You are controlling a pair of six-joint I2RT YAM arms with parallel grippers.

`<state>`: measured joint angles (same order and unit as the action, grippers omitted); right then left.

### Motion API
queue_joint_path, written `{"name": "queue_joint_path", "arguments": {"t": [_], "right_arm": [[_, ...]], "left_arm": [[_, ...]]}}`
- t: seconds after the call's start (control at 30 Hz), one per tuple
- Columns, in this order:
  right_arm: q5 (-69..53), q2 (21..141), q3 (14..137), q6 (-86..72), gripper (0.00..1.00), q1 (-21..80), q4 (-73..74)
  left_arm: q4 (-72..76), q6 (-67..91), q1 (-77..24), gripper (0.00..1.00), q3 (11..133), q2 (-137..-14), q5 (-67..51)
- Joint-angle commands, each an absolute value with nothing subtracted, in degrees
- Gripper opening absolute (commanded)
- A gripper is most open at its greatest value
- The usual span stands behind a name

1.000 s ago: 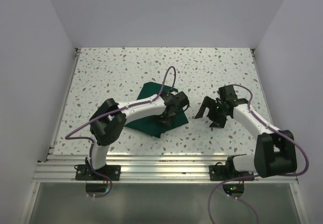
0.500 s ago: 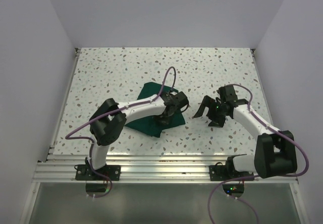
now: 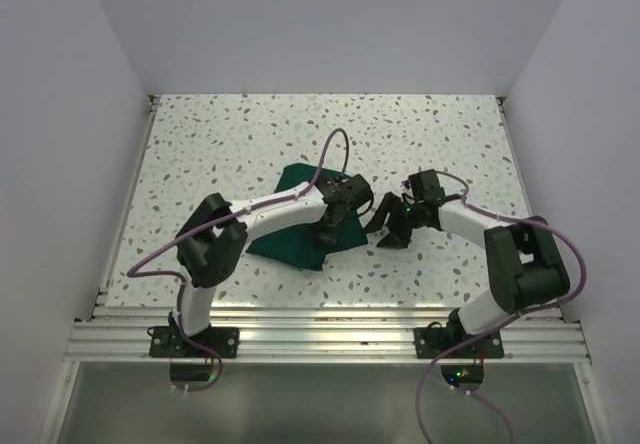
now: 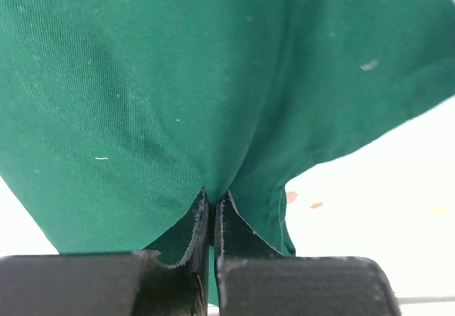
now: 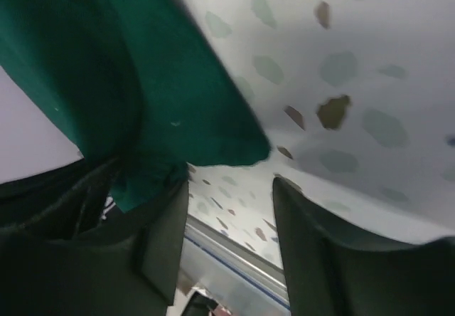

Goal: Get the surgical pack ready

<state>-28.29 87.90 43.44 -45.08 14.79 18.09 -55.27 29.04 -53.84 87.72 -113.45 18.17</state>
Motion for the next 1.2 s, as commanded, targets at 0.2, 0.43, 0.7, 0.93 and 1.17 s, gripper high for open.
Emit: {"name": "queue_joint_path", "arguments": {"t": [0.2,0.43,0.7,0.93,1.17], "right_arm": [[-35.5,101.1,51.7,-59.7,0.23,21.7,-2.5],[-37.6,105.9,54.0,-64.1,0.15,24.4,-11.2],[-39.8,108.1,56.9,-66.4,0.15,27.2,-17.8],[-39.9,117.9,58.3,-78.3,0.15,29.8,-40.8],[-40.7,114.5,55.8,-69.2,0.16,24.7,-28.3]], "left_arm": [[-54.1,26.4,-53.0,0.00,92.7,-108.1,11.6],[-53.1,25.1,-52.6,0.00,93.9,-106.8,10.0],[-52.0,24.1,-52.6,0.00,96.4,-107.2,7.8],[-50.7,24.1,-52.6,0.00,96.8,-107.3,5.8],[-51.0,24.8,-52.5,0.00,94.7,-106.9,6.9]]}}
